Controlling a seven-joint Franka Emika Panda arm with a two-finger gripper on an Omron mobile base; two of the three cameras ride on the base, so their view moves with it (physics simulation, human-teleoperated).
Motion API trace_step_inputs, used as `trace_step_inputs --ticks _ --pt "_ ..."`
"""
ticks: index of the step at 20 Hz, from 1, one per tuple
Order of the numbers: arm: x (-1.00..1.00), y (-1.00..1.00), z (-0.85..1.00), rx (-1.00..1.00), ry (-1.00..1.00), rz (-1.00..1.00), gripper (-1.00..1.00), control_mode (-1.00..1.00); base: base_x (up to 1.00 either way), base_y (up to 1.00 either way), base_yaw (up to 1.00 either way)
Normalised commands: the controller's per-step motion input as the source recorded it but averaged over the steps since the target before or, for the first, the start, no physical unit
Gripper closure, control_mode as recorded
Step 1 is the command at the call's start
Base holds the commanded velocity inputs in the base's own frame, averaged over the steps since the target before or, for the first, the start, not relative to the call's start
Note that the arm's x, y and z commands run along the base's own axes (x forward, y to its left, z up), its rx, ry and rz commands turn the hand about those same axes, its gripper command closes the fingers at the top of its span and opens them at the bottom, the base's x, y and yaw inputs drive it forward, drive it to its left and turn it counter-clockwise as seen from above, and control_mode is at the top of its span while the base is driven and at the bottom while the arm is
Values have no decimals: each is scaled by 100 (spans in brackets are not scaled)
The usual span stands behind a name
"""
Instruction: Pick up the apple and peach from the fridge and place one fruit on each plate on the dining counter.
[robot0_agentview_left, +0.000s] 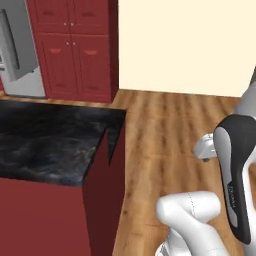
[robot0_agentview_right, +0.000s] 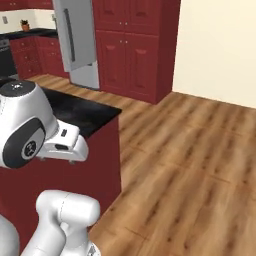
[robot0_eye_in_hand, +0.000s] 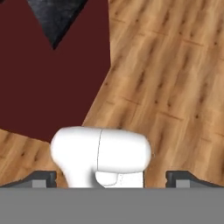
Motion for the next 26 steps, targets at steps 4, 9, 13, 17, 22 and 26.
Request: trace_step_inputs --ticks 4,9,13,17,22,26 --pt "0 0 0 0 0 0 -100 100 47 -100 30" --pt "0 0 0 0 0 0 -100 100 72 -100 39" --pt "0 0 0 0 0 0 -100 100 81 -100 39" --pt "0 0 0 0 0 0 -100 100 85 -100 41" --pt "0 0 0 0 0 0 -100 100 89 -100 45" --pt "0 0 0 0 0 0 -100 100 89 -100 48"
